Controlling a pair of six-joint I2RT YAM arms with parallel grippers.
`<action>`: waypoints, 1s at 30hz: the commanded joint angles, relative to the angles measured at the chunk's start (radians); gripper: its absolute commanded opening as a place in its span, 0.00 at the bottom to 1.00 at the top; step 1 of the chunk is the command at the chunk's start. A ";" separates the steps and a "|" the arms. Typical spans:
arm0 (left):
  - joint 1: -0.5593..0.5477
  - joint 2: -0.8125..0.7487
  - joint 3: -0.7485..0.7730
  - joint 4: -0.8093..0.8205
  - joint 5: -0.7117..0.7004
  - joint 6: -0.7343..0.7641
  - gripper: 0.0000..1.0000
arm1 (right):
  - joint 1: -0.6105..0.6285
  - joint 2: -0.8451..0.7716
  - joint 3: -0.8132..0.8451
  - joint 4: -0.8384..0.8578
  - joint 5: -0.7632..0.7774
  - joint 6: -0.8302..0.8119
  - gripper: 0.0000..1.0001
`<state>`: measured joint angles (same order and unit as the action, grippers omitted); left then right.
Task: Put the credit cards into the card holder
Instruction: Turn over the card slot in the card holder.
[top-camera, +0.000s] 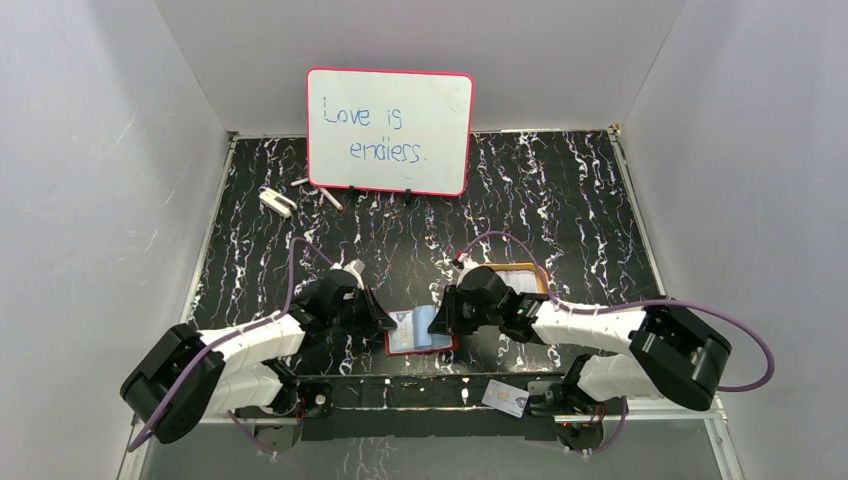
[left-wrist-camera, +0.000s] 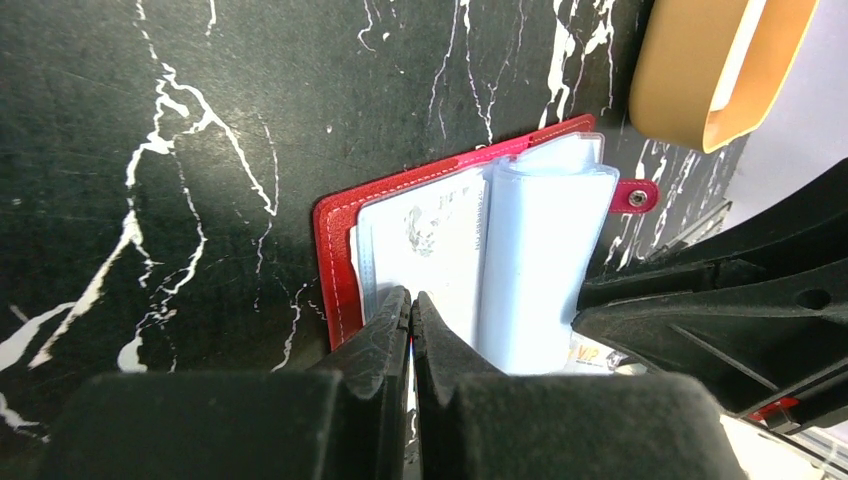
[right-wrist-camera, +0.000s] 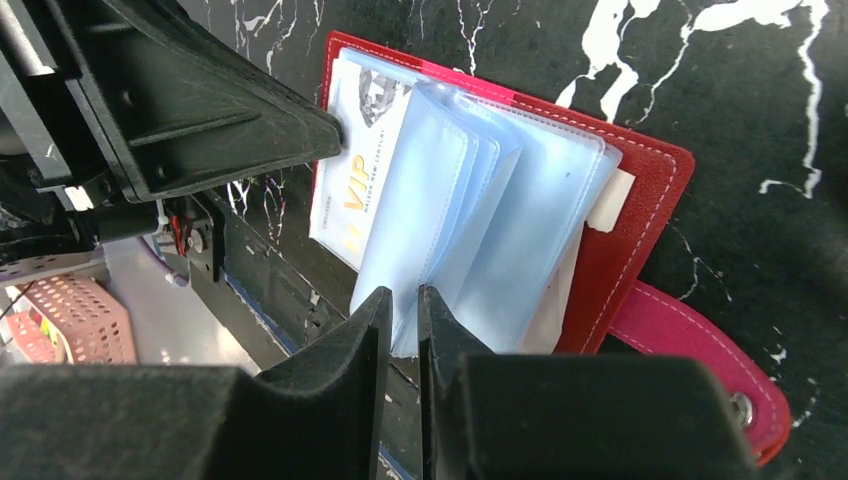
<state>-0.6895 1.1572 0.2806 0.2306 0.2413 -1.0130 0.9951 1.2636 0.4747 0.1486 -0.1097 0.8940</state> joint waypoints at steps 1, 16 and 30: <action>-0.002 -0.041 0.044 -0.124 -0.042 0.044 0.00 | -0.002 0.040 0.039 0.089 -0.044 0.001 0.25; -0.002 -0.085 0.090 -0.187 -0.046 0.075 0.01 | -0.001 0.104 0.093 0.188 -0.105 -0.005 0.36; -0.002 -0.232 0.106 -0.426 -0.248 0.083 0.03 | -0.001 0.136 0.097 -0.002 -0.020 0.046 0.45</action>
<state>-0.6891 0.9146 0.3771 -0.1352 0.0292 -0.9394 0.9951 1.3945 0.5556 0.1688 -0.1505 0.9226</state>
